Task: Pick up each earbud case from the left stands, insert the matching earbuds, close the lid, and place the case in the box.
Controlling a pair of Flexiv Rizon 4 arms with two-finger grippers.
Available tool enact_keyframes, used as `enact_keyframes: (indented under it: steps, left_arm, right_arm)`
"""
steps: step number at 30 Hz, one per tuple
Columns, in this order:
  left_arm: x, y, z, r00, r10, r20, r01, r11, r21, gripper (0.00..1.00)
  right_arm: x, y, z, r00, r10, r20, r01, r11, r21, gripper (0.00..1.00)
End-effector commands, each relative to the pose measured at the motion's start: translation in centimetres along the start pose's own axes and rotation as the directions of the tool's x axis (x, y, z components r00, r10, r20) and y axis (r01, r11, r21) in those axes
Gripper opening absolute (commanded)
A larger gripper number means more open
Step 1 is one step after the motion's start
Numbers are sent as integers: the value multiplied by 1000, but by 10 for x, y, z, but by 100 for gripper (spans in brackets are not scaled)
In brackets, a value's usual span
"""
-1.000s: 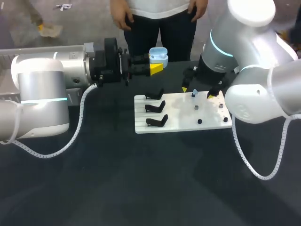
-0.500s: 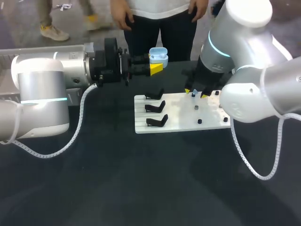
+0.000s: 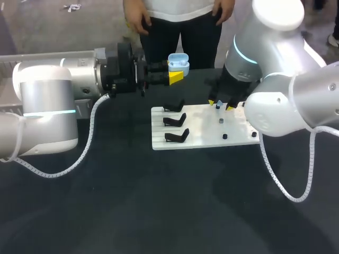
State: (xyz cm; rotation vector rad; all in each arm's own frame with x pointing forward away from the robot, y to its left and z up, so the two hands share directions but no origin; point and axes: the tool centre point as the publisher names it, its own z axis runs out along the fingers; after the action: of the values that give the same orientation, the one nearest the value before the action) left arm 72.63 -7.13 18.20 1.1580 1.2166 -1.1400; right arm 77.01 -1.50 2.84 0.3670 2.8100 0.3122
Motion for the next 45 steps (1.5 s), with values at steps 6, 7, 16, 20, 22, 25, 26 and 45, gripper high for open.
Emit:
enact_keyframes:
  steps: [6, 7, 16, 20, 22, 25, 26, 45]
  left_arm:
    - [0, -1, 0, 1000, 1, 0, -1, 1000, -5, 0]
    - [0, -1, 0, 1000, 1, 0, -1, 1000, -5, 0]
    - [0, -1, 0, 1000, 1, 0, -1, 1000, -5, 0]
    - [0, -1, 0, 1000, 1, 0, -1, 1000, -5, 0]
    - [0, -1, 0, 1000, 1, 0, -1, 1000, -5, 0]
    - [0, -1, 0, 1000, 1, 0, -1, 1000, -5, 0]
    - [0, -1, 0, 1000, 1, 0, -1, 1000, -5, 0]
    - [0, -1, 0, 1000, 1, 0, -1, 1000, -5, 0]
  right_arm:
    - [-2, 2, 5, 1000, 2, -16, -2, 1000, 4, 44]
    - [-1, 2, 5, 1000, 4, -17, -4, 1000, 3, 44]
    - [0, 1, 2, 1000, 17, -13, -17, 1000, -8, 42]
    - [0, 0, 2, 1000, 20, -15, -20, 1000, -10, 40]
    - [1, 0, 2, 1000, 19, -15, -19, 1000, -10, 38]
    - [1, 0, 2, 1000, 23, -16, -23, 1000, -10, 35]
    - [1, 0, 2, 1000, 23, -17, -23, 1000, -9, 36]
    - [1, 1, 3, 1000, 22, -13, -22, 1000, -7, 16]
